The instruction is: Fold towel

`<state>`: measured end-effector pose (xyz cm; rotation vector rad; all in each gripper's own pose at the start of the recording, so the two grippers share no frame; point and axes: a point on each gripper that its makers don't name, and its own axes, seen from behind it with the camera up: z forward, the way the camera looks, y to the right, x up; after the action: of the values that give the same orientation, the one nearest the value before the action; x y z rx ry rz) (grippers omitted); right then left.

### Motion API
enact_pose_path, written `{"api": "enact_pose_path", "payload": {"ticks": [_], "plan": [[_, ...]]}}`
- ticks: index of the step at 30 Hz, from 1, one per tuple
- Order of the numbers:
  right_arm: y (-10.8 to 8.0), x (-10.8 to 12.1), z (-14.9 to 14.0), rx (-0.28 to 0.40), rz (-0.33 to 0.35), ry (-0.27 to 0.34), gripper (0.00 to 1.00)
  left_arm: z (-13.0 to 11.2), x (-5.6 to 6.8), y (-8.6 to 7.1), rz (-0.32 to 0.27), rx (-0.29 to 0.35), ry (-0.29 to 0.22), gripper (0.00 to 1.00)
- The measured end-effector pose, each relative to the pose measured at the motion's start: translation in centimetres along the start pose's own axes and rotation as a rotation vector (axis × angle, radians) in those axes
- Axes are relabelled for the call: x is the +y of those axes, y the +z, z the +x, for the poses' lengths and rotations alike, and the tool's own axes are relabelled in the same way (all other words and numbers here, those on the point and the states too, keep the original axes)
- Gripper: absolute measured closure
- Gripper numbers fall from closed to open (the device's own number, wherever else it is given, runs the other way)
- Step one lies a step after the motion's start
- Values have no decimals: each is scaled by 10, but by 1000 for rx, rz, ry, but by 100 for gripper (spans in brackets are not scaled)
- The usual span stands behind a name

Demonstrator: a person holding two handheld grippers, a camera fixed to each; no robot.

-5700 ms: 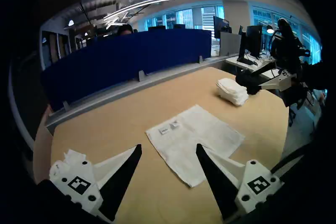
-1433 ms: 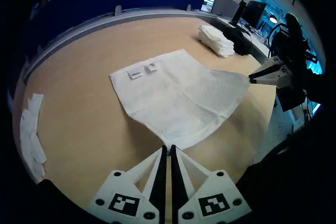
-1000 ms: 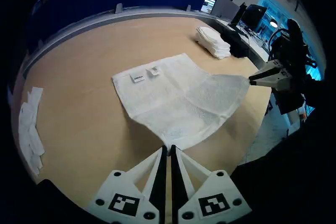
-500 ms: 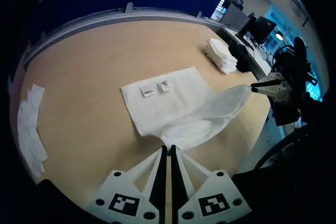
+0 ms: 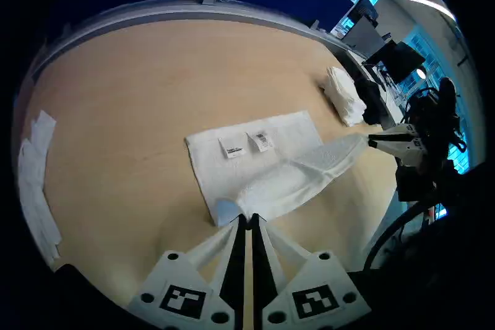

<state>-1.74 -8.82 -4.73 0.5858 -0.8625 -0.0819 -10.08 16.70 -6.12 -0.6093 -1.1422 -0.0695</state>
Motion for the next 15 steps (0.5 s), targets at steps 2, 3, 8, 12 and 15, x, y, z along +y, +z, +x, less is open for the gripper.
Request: {"api": "enact_pose_path", "payload": {"ticks": [2,3,8,12,15], "plan": [[8,6,-1,-11,-3,6,90,1,-4,6,1,-9,0,93],[11,8,-1,-16,-3,10,90,1,-6,10,1,-15,-1,93],[29,20,-2,-37,-8,29,90,0,-15,28,-7,-50,-26,93],[41,28,-1,-46,-15,36,90,3,-23,40,-12,-61,-52,93],[48,33,-1,-50,-18,42,90,7,-28,46,-18,-60,-66,93]]}}
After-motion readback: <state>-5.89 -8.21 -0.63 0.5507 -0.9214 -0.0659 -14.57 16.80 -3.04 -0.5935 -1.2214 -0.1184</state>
